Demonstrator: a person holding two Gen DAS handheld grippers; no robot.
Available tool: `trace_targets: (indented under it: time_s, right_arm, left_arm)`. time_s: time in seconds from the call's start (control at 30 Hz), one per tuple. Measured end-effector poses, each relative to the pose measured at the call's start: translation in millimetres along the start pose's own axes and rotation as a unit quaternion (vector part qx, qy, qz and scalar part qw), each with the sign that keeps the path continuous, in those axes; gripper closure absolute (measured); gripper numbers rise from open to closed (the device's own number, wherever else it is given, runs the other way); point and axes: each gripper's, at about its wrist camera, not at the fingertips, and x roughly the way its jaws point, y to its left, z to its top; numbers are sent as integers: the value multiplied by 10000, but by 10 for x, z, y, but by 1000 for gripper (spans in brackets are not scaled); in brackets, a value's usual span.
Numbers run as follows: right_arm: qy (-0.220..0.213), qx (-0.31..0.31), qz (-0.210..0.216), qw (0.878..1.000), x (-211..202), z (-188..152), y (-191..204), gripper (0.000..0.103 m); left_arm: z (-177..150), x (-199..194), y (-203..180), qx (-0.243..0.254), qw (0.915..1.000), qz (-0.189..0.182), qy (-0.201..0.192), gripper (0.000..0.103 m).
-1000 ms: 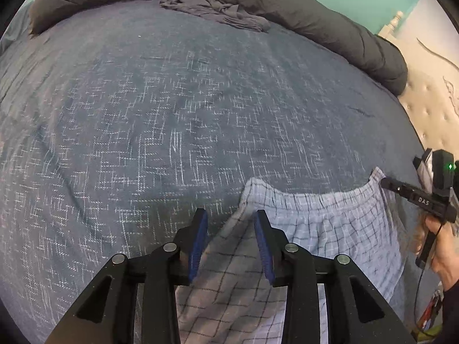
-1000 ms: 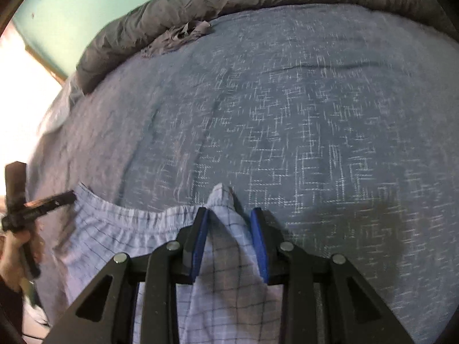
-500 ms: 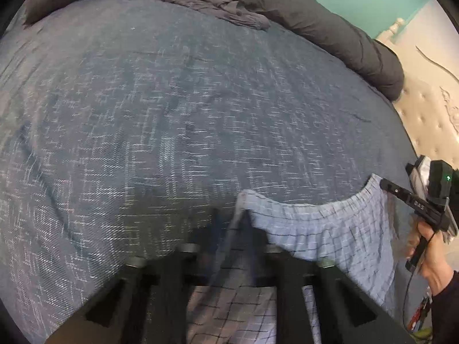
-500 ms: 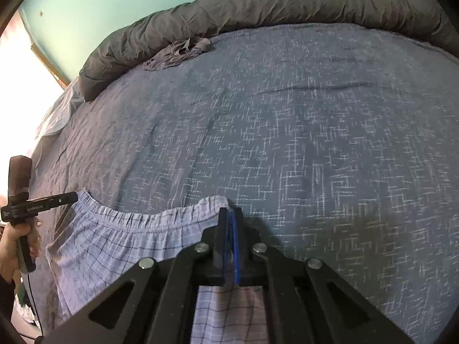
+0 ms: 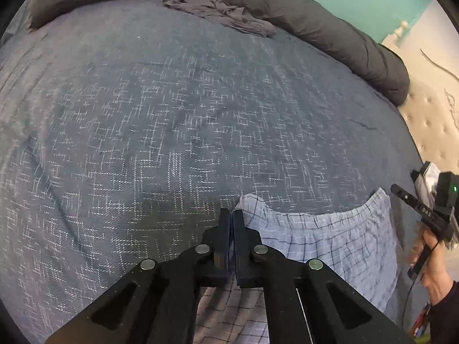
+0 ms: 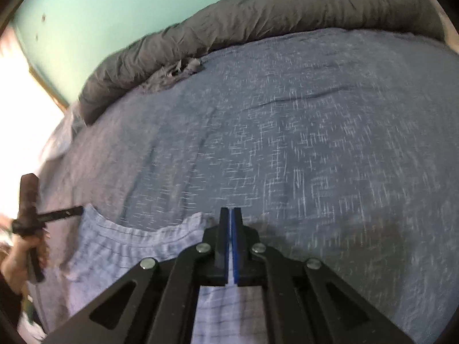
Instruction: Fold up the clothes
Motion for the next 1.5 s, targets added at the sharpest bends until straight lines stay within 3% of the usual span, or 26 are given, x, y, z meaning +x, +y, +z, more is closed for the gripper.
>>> trace_targets:
  time_s: [0.03,0.1,0.13,0.27,0.4,0.53,0.77,0.93,1.07,1.13,1.2,1.27,1.5]
  right_arm:
    - [-5,69,135,9999,-47,-38,1,102]
    - [-20,153,331,9993,-140,-119,14,102]
    - [8,136,380,9992,-217,-200,37,101]
    - [-39,330,674,9972,-477,-504,77,101]
    - [-110,569,818,9950,-734,-872,107,101]
    - [-149,708,1095,9913,-945,-1189,150,101]
    - [-246,615,1351,9886,-1197,-1582,284,100]
    - [-331,704,1535,9851,-1235,-1729,267,100]
    - [-412,827,1673,9816,-1245,-1767,212,99]
    - [-435,845,1712,9806,-1251,-1789,196,99]
    - [-436,938,1777,9786,-1242,-1817,166,99]
    - [-407,988,1800,9778,-1218,-1830,146,99]
    - [-457,1084,1884,9750,-1228,-1826,95,99]
  left_arm:
    - [-9,-25,14,-51,10000,-1,-18,92]
    - [-47,-140,115,-168,9997,-156,-1,70]
    - [-69,-217,162,-166,9997,-178,5,67]
    - [-223,-478,220,-69,9999,-118,20,66]
    - [-484,-701,351,-47,9999,-67,95,58]
    - [-825,-859,548,-127,9997,72,188,57]
    - [-1205,-895,796,-501,9983,171,244,57]
    - [-1324,-887,801,-479,9983,197,279,57]
    - [-1361,-864,798,-464,9981,310,270,60]
    - [-1381,-860,803,-462,9979,369,275,70]
    - [-1399,-864,807,-462,9977,406,285,91]
    - [-1414,-867,799,-453,9977,400,304,99]
    - [-1367,-968,463,-226,9991,212,295,101]
